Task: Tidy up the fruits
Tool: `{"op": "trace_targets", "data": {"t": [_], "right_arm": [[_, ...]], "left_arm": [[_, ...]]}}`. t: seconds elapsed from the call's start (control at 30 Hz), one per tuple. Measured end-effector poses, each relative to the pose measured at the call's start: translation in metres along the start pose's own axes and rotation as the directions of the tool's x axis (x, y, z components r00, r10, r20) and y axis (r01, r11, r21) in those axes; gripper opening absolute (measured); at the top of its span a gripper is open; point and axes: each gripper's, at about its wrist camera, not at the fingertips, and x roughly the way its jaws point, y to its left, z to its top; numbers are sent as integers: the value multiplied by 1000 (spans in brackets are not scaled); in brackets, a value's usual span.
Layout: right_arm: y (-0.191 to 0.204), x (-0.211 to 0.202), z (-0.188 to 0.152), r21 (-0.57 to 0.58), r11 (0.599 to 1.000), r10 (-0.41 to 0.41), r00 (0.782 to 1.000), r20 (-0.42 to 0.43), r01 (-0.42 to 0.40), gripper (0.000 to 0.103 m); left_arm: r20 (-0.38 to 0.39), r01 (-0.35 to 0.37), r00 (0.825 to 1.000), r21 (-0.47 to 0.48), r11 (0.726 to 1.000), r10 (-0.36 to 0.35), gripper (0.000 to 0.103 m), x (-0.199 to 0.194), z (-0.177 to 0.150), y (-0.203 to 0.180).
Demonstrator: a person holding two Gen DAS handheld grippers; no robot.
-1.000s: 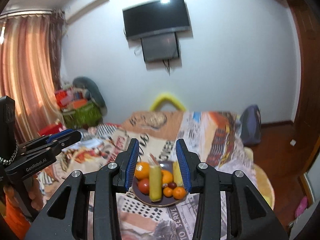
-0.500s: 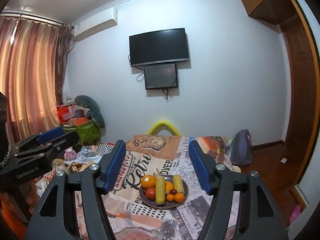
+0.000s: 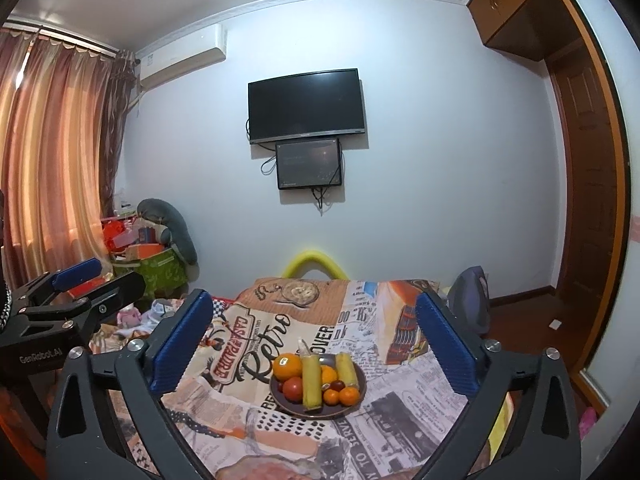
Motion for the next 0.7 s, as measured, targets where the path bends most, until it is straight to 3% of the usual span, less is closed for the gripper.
{"op": "trace_targets", "data": {"t": [0.7], "right_arm": [[1, -6, -1, -2, 1000, -3, 1000, 3, 3, 103]], "left_arm": [[-3, 6, 1000, -10, 1000, -6, 103, -1, 1, -2]]}}
